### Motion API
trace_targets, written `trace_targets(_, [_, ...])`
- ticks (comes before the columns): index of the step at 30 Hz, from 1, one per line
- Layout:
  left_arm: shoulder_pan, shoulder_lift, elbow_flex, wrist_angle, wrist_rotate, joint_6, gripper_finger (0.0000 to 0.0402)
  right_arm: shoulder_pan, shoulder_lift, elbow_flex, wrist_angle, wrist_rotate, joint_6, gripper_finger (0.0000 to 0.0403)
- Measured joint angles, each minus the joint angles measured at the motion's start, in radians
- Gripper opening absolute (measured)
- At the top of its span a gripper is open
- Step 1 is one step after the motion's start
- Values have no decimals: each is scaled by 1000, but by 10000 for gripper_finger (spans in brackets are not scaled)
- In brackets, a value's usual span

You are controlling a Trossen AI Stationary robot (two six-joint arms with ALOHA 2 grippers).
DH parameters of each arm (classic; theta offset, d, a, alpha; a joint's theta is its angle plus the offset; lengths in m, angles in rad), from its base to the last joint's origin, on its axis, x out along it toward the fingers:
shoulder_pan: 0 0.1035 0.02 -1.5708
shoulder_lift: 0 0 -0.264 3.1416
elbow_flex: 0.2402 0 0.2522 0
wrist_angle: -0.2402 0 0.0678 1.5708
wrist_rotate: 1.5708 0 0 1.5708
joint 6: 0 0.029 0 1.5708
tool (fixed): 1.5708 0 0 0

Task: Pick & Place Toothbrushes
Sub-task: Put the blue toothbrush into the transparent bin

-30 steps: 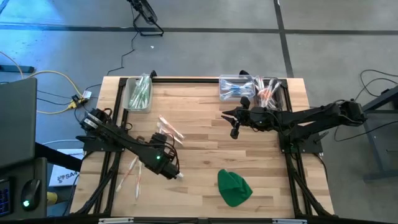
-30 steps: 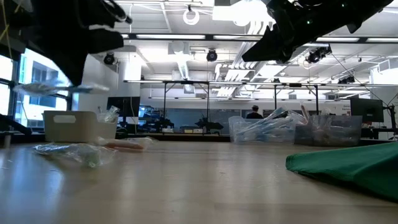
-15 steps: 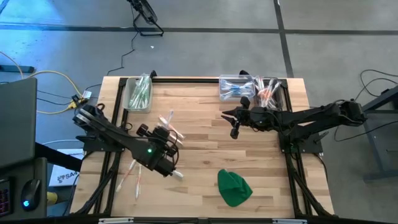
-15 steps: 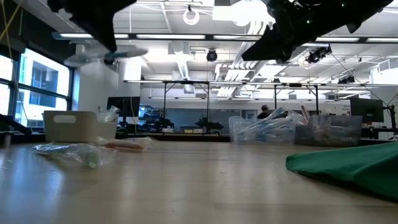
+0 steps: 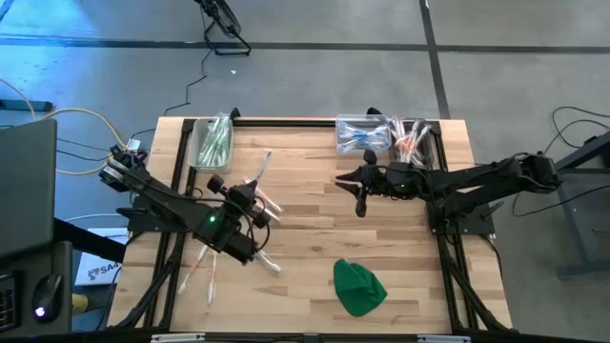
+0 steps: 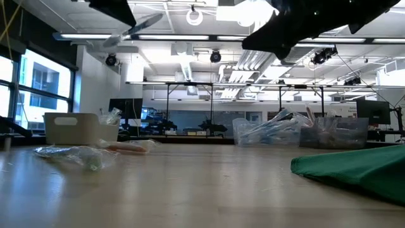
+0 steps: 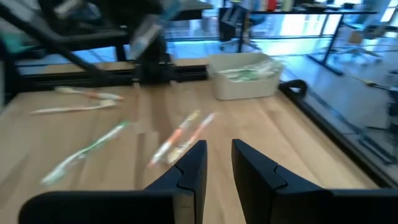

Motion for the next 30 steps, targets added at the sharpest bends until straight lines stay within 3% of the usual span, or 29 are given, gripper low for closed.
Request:
trace_targets(5, [0, 0, -105, 311, 24, 134, 0, 0, 0, 0, 13, -80, 1, 66])
trace_targets(14, [1, 1, -284, 964, 159, 591, 0, 1, 0, 0, 13, -181, 1, 66])
trace_targets(19, [54, 1, -301, 1114, 227, 777, 0, 1, 4, 0, 19, -226, 1, 66])
trace_targets(25, [191, 1, -301, 1297, 432, 1040, 0, 3, 104, 0, 115, -288, 1, 66])
trace_targets(30, [275, -7, -301, 1393, 543, 1203, 0, 2, 205, 0, 108, -234, 21, 66])
